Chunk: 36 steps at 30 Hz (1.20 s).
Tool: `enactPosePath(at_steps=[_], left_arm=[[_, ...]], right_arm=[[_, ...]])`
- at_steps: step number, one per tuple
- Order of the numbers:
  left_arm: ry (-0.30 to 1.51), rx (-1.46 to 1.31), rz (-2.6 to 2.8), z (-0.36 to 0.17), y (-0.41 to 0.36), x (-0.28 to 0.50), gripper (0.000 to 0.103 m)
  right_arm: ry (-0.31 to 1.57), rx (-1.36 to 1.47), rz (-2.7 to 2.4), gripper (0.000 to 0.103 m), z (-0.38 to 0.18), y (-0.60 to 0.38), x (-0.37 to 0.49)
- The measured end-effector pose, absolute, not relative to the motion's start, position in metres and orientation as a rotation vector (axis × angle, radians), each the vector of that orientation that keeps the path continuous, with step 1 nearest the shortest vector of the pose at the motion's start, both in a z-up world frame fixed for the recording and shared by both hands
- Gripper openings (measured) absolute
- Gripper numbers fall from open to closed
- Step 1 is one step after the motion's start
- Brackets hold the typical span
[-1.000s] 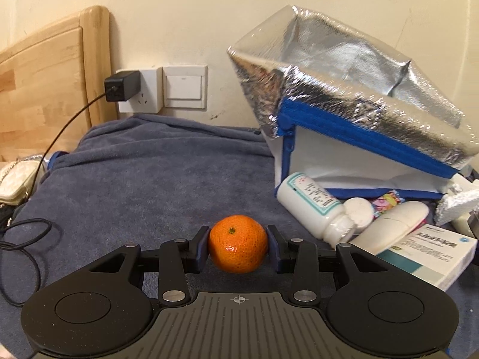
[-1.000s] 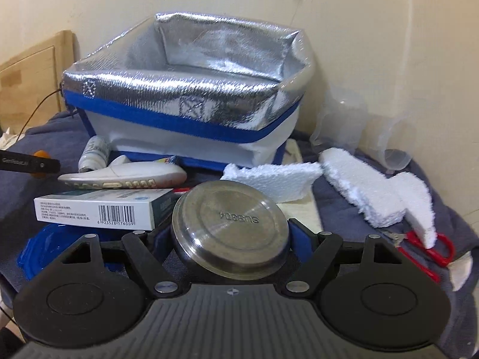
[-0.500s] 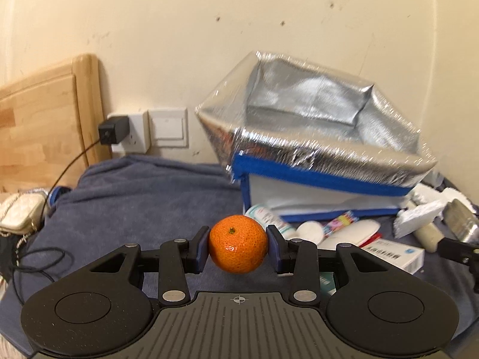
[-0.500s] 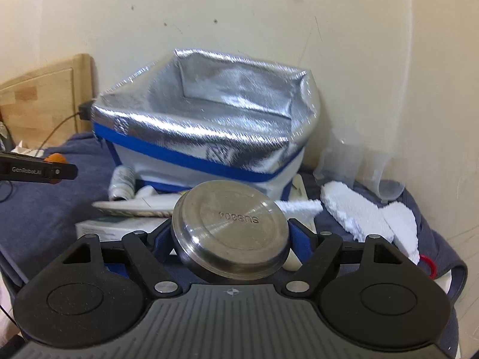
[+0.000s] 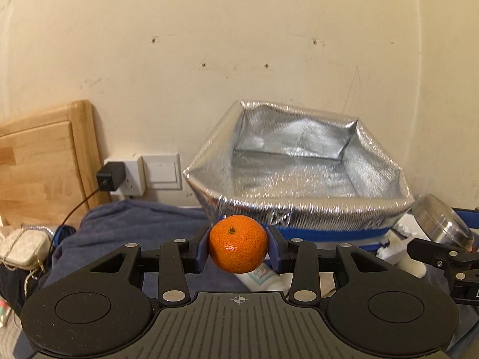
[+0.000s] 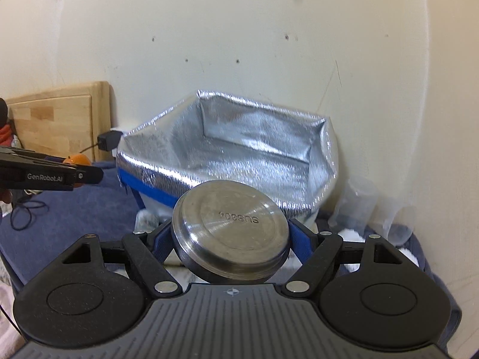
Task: Organize rigid objects
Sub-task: 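Carry the orange and steel tin over the silver-lined bag with both tools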
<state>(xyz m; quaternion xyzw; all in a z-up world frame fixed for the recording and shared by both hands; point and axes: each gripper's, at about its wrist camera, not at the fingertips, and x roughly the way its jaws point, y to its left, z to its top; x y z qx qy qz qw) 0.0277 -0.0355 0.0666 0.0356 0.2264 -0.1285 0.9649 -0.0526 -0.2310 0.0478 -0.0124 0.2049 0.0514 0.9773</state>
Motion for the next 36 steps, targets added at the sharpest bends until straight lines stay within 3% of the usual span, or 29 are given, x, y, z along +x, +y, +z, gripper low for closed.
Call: enactPosePath(at_steps=[36], left_arm=[[0.425,0.115,-0.284,0.102,-0.091,0.118,0.037]], right_arm=[[0.356,-0.003,0.090,0.075,0.093,-0.255,0.060]])
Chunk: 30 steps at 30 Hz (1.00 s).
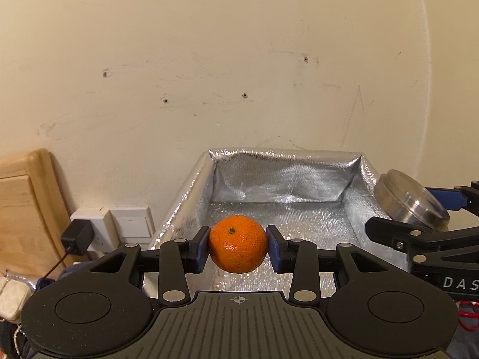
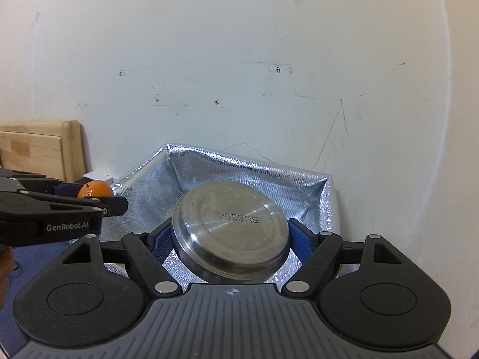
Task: Organize rigid objects
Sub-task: 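Carry the orange and steel tin over the silver-lined bag with both tools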
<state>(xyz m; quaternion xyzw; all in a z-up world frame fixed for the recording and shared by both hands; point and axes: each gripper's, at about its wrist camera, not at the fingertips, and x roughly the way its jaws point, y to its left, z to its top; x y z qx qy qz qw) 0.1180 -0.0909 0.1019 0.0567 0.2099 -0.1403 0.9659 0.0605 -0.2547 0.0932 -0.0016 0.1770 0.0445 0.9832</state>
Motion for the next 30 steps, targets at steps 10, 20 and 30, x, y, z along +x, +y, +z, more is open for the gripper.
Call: enactPosePath(at_steps=[10,20,30], left_arm=[[0.464,0.135,-0.275,0.090,-0.102,0.149,0.037],[0.509,0.134,-0.273,0.074,-0.105,0.166,0.037],[0.557,0.133,-0.254,0.062,-0.102,0.182,0.038]], right_arm=[[0.374,-0.006,0.098,0.075,0.087,-0.257,0.097],[0.437,-0.026,0.091,0.075,0.072,-0.256,0.126],[0.498,-0.048,0.085,0.075,0.061,-0.249,0.152]])
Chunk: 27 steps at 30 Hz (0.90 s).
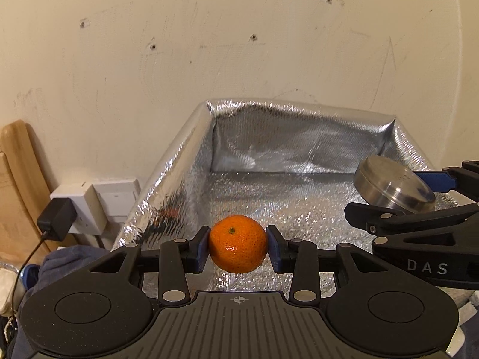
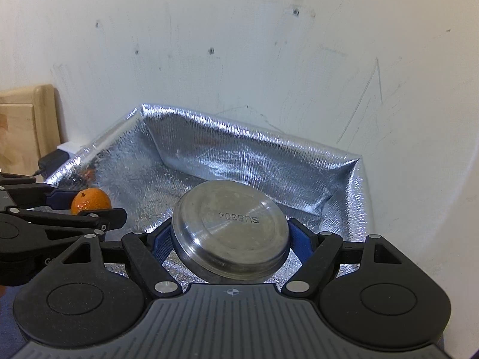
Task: Organize rigid objects
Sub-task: 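Carry the orange and steel tin over the silver-lined bag with both tools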
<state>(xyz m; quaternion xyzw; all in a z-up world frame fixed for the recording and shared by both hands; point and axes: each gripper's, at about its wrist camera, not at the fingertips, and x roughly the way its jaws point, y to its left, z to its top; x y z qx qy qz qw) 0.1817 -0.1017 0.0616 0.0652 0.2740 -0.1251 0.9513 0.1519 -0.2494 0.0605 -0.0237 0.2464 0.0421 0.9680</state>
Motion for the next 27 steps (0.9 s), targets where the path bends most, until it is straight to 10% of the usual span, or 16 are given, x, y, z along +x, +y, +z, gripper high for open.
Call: enactPosePath(at_steps=[27], left_arm=[[0.638,0.143,-0.253,0.039,-0.103,0.199,0.038]], right_arm=[[0.661,-0.091,0.048,0.075,0.035,-0.246,0.187]])
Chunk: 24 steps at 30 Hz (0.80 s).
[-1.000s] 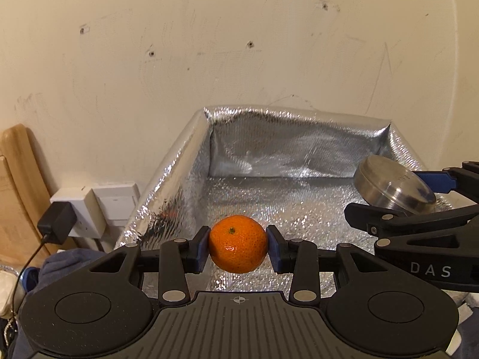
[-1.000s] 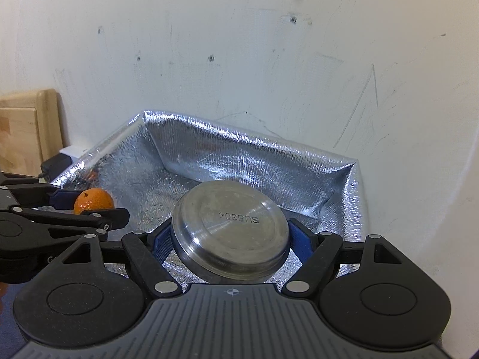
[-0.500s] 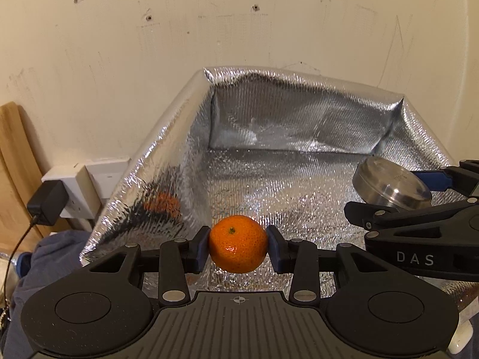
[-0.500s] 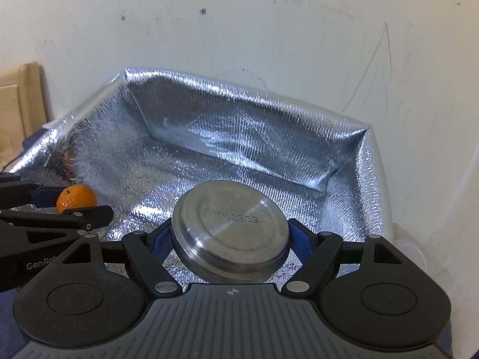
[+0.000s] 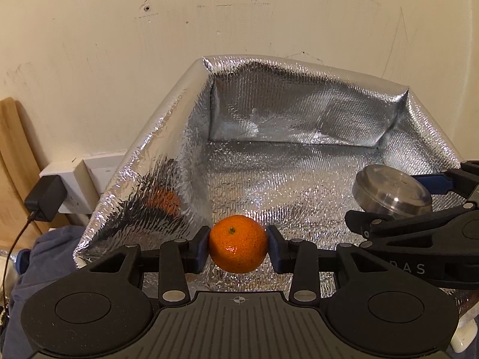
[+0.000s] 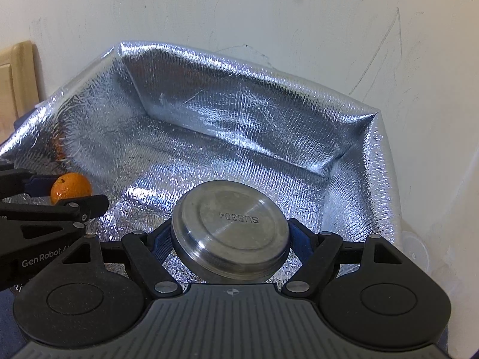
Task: Organize rigid objects
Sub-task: 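Carry the orange and steel tin over the silver-lined bag with both tools, then open both tools to drop the orange and steel tin into the bag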
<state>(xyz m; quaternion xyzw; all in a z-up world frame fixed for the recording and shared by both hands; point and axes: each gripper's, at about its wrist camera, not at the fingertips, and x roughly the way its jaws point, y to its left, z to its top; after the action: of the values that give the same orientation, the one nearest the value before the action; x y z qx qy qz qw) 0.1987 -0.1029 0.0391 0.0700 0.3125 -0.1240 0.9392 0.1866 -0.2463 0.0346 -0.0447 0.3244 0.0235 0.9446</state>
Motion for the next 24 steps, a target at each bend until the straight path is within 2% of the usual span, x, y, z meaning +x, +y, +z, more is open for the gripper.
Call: enactPosePath(at_steps=[24], left_arm=[[0.645,0.157,-0.235,0.0351,-0.1033,0.2005,0.038]], right_arm=[[0.692,-0.120,0.034,0.075,0.0316,-0.2416,0.1930]])
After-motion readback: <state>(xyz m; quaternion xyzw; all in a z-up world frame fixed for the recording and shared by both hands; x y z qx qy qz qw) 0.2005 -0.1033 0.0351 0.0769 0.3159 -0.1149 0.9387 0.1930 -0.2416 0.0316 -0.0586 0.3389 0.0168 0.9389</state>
